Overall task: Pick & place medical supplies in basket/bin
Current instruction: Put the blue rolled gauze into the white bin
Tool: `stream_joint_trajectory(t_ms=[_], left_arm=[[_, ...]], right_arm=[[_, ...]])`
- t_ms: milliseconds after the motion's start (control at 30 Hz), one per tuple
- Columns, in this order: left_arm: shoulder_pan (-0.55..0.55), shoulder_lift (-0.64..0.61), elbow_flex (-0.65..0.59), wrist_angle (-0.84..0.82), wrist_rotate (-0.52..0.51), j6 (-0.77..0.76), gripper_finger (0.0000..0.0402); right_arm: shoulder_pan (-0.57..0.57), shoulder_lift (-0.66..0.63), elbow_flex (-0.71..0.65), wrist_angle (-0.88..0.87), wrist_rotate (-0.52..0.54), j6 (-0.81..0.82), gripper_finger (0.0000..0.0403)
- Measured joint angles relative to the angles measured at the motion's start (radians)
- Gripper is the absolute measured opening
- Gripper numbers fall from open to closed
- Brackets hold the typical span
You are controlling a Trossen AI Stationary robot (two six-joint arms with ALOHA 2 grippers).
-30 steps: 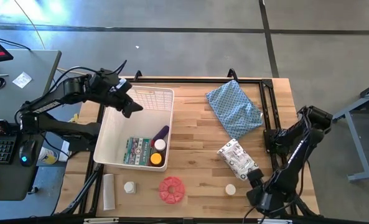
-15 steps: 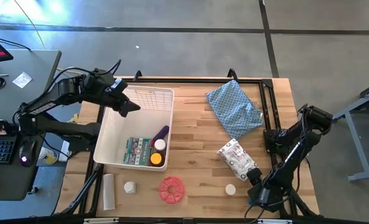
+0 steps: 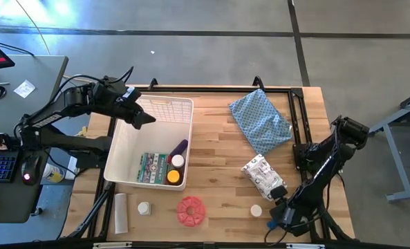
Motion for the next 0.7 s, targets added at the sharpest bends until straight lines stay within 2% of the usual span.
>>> stream_joint_trajectory(t_ms=[167, 300, 433, 533, 700], left_arm=[[0.0, 0.0, 0.0, 0.001, 0.008, -0.003, 0.0082], [0.0, 0.0, 0.0, 0.002, 0.026, -0.011, 0.0082], [0.0, 0.0, 0.0, 0.02, 0.048, 0.004, 0.0082], [0.0, 0.0, 0.0, 0.071, 0.062, 0.044, 0.0082], [0.0, -0.012, 0.0, 0.167, 0.073, 0.096, 0.0082]], right_arm=[[-0.028, 0.0, 0.152, -0.18, 0.029, 0.036, 0.0065], [-0.05, 0.0, 0.317, -0.343, 0.087, 0.012, 0.0039], [-0.097, 0.0, 0.491, -0.506, 0.223, 0.007, 0.0036], [-0.166, 0.0, 0.609, -0.608, 0.344, 0.006, 0.0051], [-0.338, -0.001, 0.781, -0.599, 0.505, -0.068, 0.0063]])
